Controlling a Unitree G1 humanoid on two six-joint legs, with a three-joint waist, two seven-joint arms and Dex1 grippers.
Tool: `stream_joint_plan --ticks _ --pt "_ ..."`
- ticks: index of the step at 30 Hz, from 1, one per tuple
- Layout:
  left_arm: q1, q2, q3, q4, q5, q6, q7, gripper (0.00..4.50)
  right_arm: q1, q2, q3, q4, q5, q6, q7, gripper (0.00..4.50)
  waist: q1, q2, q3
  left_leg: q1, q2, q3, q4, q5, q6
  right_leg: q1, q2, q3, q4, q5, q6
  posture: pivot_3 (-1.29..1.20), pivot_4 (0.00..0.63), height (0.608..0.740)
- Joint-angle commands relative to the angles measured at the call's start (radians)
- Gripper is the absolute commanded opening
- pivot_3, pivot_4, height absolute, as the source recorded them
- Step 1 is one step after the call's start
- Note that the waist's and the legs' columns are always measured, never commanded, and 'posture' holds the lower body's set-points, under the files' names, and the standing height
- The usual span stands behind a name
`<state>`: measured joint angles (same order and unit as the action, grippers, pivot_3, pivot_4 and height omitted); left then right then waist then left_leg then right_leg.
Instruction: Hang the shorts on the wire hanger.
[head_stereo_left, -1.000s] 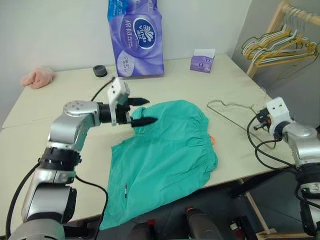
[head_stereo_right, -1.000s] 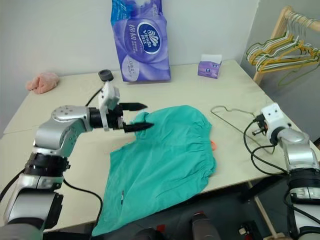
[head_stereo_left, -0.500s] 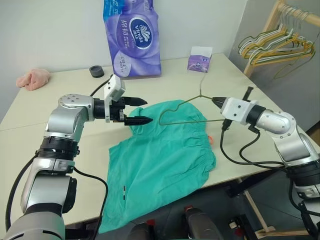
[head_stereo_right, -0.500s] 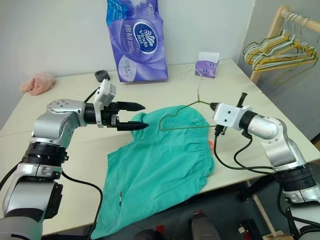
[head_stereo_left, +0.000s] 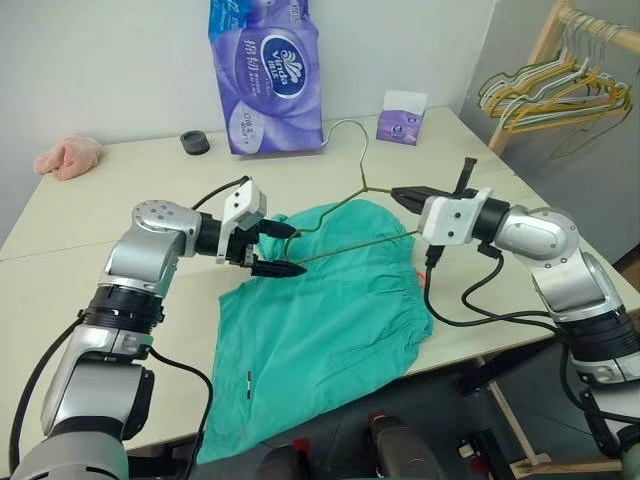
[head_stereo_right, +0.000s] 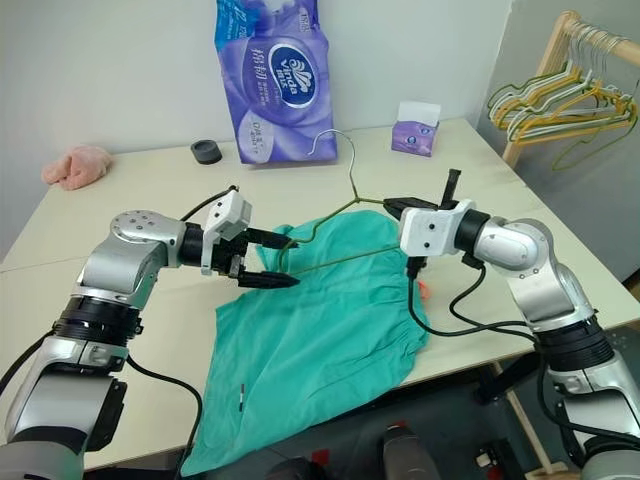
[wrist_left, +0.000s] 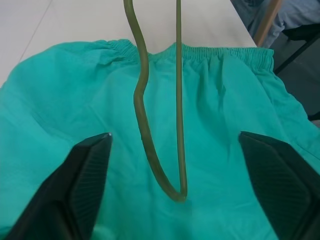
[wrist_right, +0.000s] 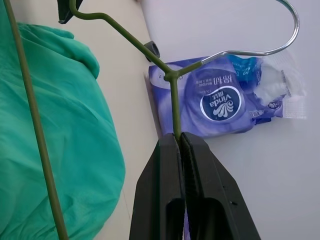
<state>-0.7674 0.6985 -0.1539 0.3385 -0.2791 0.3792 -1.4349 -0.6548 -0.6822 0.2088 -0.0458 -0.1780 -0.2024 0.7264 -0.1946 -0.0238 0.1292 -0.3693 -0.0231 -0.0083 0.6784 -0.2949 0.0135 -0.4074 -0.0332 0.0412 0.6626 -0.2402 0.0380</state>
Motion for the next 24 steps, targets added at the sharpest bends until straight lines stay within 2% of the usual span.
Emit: stream_joint_plan --ticks 1,9,21,24 --pt "0.007 0.005 0.005 -0.05 -0.014 0.005 -0.019 2.61 -0.022 0.001 -0.026 -0.047 0.011 -0.009 0.007 0.0 0.0 0.0 0.0 0.0 0.0 0.0 0.0 0.0 0.0 0.0 0.0 0.0 0.0 0.0 0.0 -0.23 0.106 0.74" --pt "0.041 0.014 0.002 -0.098 -0.02 0.022 -0.047 0.12 -0.022 0.008 -0.033 -0.048 0.023 -0.009 0.016 0.0 0.0 0.0 0.0 0.0 0.0 0.0 0.0 0.0 0.0 0.0 0.0 0.0 0.0 0.0 0.0 -0.23 0.103 0.74" --pt "0.055 0.016 0.01 -0.128 -0.018 0.049 -0.038 0.03 0.002 0.013 -0.019 -0.082 0.071 -0.002 0.085 0.0 0.0 0.0 0.0 0.0 0.0 -0.001 0.0 0.0 0.0 0.0 0.0 0.0 0.0 0.0 0.0 -0.23 0.101 0.74" --pt "0.053 0.016 0.013 -0.13 -0.02 0.054 -0.031 0.0 0.031 -0.006 -0.025 -0.11 0.115 0.035 0.139 0.74 0.0 0.0 0.0 0.0 0.0 -0.001 0.0 0.0 0.0 0.0 0.0 0.0 0.0 0.0 0.0 -0.23 0.101 0.74"
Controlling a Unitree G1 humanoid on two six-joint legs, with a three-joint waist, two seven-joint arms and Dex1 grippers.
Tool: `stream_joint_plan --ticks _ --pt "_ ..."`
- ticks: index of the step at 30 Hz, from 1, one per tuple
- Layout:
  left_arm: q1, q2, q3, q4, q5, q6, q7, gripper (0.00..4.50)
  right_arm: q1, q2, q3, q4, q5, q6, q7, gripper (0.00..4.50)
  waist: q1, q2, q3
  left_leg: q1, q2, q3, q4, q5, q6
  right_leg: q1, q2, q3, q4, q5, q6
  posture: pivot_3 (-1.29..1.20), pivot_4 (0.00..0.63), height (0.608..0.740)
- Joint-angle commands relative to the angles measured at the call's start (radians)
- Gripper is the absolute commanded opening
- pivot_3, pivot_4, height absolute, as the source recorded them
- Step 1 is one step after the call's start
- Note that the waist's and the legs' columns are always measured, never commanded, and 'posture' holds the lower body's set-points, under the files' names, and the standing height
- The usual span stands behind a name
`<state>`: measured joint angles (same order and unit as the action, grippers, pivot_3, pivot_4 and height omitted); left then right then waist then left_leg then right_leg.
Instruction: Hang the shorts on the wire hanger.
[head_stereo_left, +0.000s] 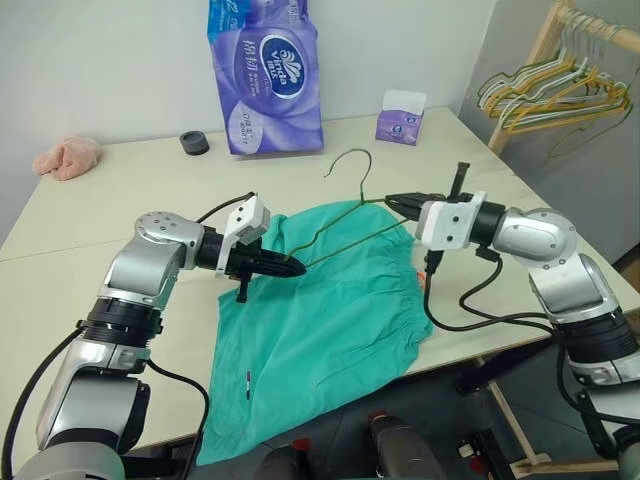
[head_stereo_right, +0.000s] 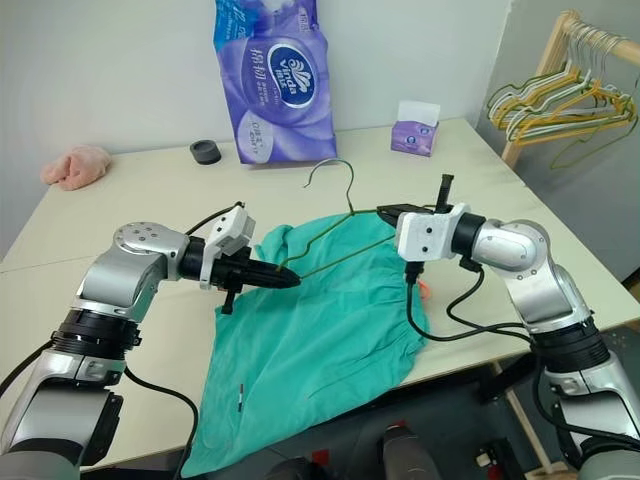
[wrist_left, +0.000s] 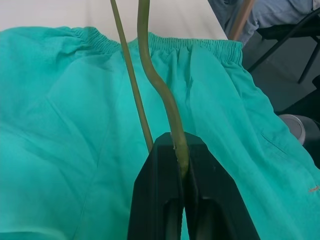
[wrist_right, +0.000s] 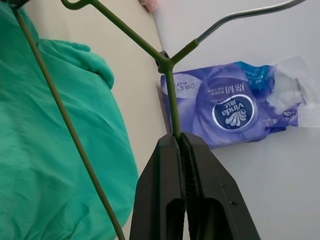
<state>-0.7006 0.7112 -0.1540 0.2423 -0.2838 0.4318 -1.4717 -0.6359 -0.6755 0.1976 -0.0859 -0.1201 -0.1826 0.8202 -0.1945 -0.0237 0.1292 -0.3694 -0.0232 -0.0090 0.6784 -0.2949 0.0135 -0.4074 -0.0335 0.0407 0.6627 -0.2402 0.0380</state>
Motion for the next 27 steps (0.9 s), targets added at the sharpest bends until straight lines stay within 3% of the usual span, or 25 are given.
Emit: stream_joint_plan --ticks 1,5,11,15,26,27 --pt "-0.013 0.004 0.013 -0.038 -0.016 0.004 0.007 0.0 0.022 -0.022 -0.017 -0.081 0.07 0.032 0.064 1.05 0.0 0.0 0.0 0.0 0.0 0.0 0.0 0.0 0.0 0.0 0.0 0.0 0.0 0.0 0.0 -0.23 0.101 0.74" --pt "0.005 0.008 0.013 -0.07 -0.022 0.018 0.012 0.0 0.081 -0.108 -0.057 -0.153 0.15 0.167 0.168 2.38 0.004 0.0 0.0 0.0 0.0 0.0 0.0 0.0 0.0 0.0 0.0 -0.001 0.0 0.0 0.0 -0.23 0.101 0.74" --pt "0.038 0.04 -0.02 -0.123 0.02 -0.013 0.002 0.0 0.117 -0.252 -0.213 -0.282 0.378 0.605 0.238 4.34 0.005 0.0 0.0 0.0 -0.001 -0.001 0.001 0.0 0.0 0.0 -0.001 -0.001 0.0 0.0 0.0 -0.24 0.105 0.74" --pt "0.035 0.053 -0.043 -0.13 0.053 -0.06 -0.001 0.0 0.131 -0.289 -0.208 -0.326 0.415 0.748 0.227 4.34 0.001 0.0 0.0 0.0 0.0 -0.002 0.0 0.0 0.0 0.001 -0.001 -0.002 -0.001 0.0 0.0 -0.25 0.106 0.74" --pt "0.01 0.052 -0.056 -0.171 0.061 -0.076 0.0 0.0 0.068 -0.286 0.053 -0.224 0.329 0.805 0.332 4.34 0.001 0.001 0.001 -0.001 -0.001 -0.001 0.0 0.0 0.0 0.0 -0.001 -0.002 -0.001 0.0 0.0 -0.24 0.105 0.74" --pt "0.014 0.054 -0.055 -0.178 0.06 -0.076 -0.001 0.0 0.056 -0.274 0.06 -0.217 0.339 0.824 0.338 4.17 0.001 0.0 0.001 -0.001 -0.001 -0.002 0.0 0.0 0.0 0.0 -0.001 -0.002 -0.001 0.0 0.0 -0.24 0.104 0.74"
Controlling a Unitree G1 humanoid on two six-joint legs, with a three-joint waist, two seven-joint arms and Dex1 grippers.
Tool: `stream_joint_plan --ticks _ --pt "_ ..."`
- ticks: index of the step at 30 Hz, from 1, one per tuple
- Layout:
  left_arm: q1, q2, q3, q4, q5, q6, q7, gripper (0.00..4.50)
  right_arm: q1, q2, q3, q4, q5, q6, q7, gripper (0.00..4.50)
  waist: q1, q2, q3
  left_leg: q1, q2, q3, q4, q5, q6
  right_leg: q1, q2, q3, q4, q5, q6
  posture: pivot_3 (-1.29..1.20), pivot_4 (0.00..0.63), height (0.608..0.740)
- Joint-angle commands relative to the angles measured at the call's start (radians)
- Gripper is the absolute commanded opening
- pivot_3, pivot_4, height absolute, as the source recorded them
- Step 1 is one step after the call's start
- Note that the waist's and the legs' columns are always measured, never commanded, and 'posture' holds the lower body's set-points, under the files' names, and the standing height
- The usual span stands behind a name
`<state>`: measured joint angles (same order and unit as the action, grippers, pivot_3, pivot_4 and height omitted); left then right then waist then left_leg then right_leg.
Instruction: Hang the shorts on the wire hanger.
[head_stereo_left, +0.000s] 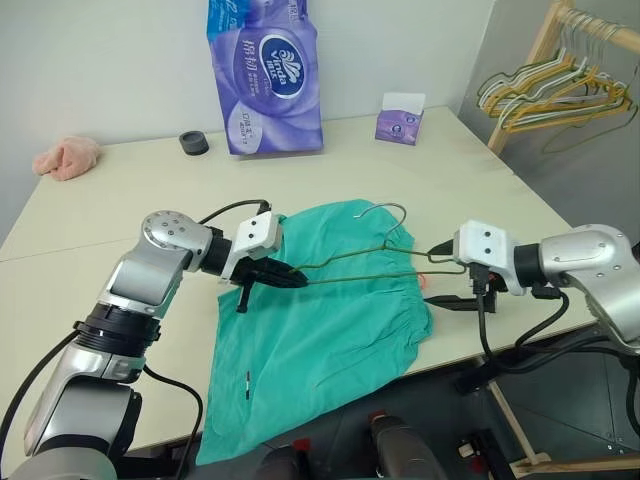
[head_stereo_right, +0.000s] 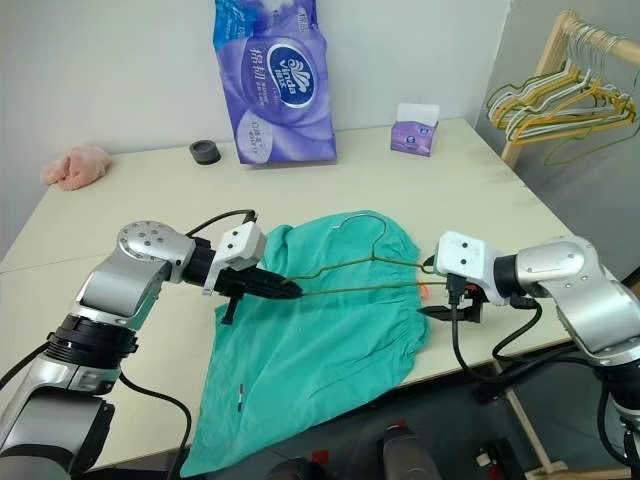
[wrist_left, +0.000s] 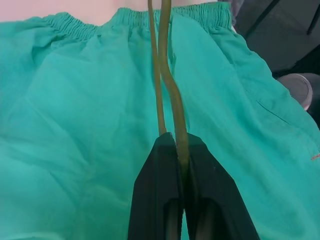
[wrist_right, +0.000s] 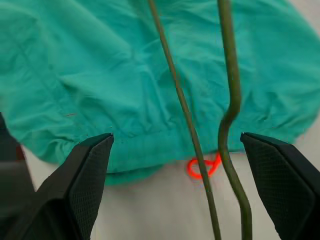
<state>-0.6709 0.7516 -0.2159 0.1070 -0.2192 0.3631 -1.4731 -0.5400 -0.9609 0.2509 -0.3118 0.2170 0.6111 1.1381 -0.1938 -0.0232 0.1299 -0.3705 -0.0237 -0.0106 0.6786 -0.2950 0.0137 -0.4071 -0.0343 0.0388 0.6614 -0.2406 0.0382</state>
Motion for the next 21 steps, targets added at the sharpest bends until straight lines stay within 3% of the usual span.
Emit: stream_joint_plan --ticks 1,4,13,21 --pt "-0.011 0.016 0.007 -0.05 -0.005 -0.008 0.002 0.0 -0.051 0.02 0.014 0.013 0.01 0.046 0.025 3.97 0.0 0.0 0.0 0.0 0.0 0.0 0.0 0.0 0.0 0.0 0.0 0.0 0.0 0.0 0.0 -0.23 0.104 0.74" --pt "-0.005 0.015 0.008 -0.062 -0.008 -0.005 0.006 0.0 -0.069 0.028 0.029 0.023 0.004 0.062 0.038 3.21 0.001 0.0 0.0 0.0 0.0 0.0 0.0 0.0 0.0 0.0 0.0 0.0 0.0 0.0 0.0 -0.23 0.103 0.74" --pt "-0.004 0.009 0.008 -0.069 -0.011 -0.009 0.011 0.0 -0.074 0.046 0.04 0.039 -0.002 0.081 0.045 0.04 0.002 0.0 0.0 0.0 0.0 -0.001 0.0 0.0 0.0 0.0 0.0 -0.001 0.0 0.0 0.0 -0.23 0.102 0.74" --pt "-0.005 -0.009 0.021 -0.049 -0.033 -0.002 0.024 0.0 -0.065 0.057 0.02 0.032 0.017 0.115 0.04 0.04 0.001 0.0 0.0 0.0 0.0 -0.001 0.0 0.0 0.0 0.0 0.0 -0.001 0.0 0.0 0.0 -0.23 0.101 0.74"
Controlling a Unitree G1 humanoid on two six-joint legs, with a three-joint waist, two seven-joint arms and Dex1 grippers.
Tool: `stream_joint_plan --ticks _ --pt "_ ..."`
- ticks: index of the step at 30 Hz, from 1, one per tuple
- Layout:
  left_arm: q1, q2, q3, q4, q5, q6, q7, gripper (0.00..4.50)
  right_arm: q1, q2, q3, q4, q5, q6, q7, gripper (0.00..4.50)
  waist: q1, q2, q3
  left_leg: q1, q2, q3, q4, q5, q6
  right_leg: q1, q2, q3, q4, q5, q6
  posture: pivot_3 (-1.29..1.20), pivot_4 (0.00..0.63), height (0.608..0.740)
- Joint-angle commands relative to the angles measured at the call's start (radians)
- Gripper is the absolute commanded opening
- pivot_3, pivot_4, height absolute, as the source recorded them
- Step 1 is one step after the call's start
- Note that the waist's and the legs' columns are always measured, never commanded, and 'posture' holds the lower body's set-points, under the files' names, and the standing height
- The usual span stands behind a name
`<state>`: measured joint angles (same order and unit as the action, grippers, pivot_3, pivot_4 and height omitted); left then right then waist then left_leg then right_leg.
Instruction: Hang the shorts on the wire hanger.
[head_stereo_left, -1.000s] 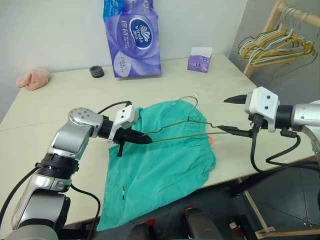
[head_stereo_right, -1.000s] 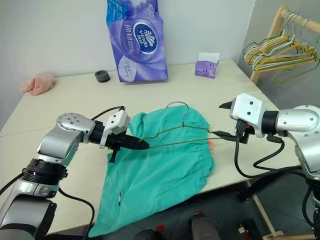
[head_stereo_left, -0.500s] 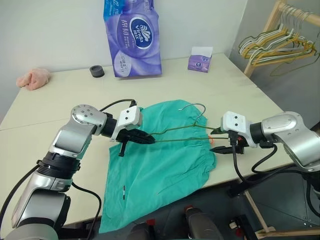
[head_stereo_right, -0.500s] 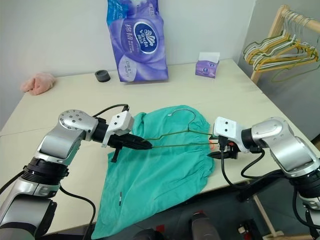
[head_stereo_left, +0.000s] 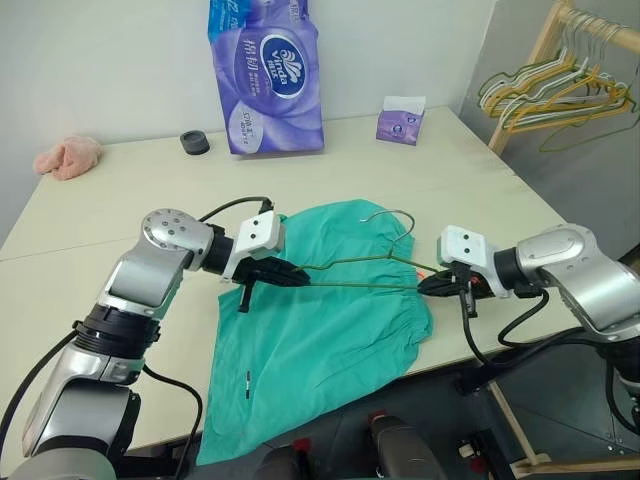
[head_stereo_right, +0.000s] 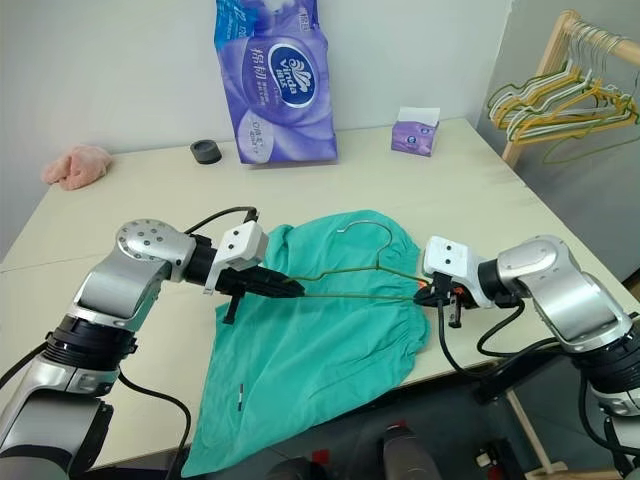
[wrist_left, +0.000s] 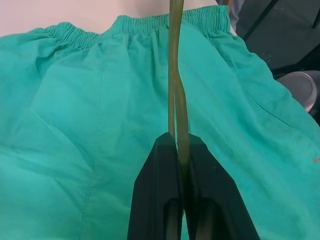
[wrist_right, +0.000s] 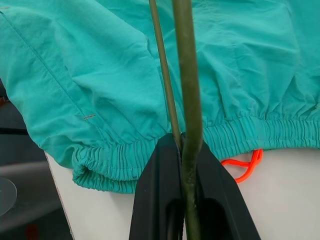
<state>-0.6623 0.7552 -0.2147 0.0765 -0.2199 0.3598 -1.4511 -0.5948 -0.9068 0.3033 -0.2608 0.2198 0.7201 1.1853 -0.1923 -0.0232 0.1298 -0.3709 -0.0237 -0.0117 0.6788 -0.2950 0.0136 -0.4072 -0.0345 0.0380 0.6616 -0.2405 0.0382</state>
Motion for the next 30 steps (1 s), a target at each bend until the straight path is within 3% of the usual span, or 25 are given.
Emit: stream_joint_plan --ticks 1,9,17,23,30 --pt "-0.019 -0.021 0.027 -0.01 -0.041 0.023 0.013 0.0 -0.009 0.002 -0.035 -0.02 0.015 0.007 -0.008 0.04 0.0 0.0 0.0 0.0 0.0 0.0 0.0 0.0 0.0 0.0 0.0 0.0 0.0 0.0 0.0 -0.23 0.101 0.74" --pt "-0.053 -0.087 0.167 0.132 -0.064 -0.061 0.186 2.22 0.049 -0.031 -0.115 -0.029 0.063 0.042 -0.013 0.0 0.002 0.0 0.0 -0.001 0.0 -0.001 0.001 0.0 0.0 0.0 0.0 -0.001 0.0 0.0 0.0 -0.24 0.1 0.74" --pt "-0.062 -0.074 0.266 0.257 -0.045 -0.13 0.316 2.22 0.263 -0.096 -0.302 -0.105 0.16 0.145 -0.053 0.0 0.005 0.0 0.0 -0.003 0.0 -0.002 0.001 0.0 0.0 -0.002 -0.001 -0.002 0.0 0.0 0.0 -0.25 0.101 0.74" --pt "0.069 -0.033 0.223 0.133 -0.098 -0.079 0.182 2.22 0.495 -0.07 -0.546 -0.164 0.272 0.316 -0.13 0.0 0.005 0.0 0.0 -0.004 0.0 -0.002 0.001 0.0 0.0 -0.002 -0.001 -0.002 0.0 0.0 0.0 -0.26 0.109 0.74" --pt "0.133 -0.029 0.161 0.02 -0.126 -0.015 0.099 2.22 0.643 -0.001 -0.71 -0.145 0.347 0.446 -0.237 0.0 0.008 0.0 0.0 -0.004 -0.001 -0.002 0.001 0.0 0.0 -0.001 -0.001 -0.002 0.0 0.0 0.0 -0.29 0.115 0.74"
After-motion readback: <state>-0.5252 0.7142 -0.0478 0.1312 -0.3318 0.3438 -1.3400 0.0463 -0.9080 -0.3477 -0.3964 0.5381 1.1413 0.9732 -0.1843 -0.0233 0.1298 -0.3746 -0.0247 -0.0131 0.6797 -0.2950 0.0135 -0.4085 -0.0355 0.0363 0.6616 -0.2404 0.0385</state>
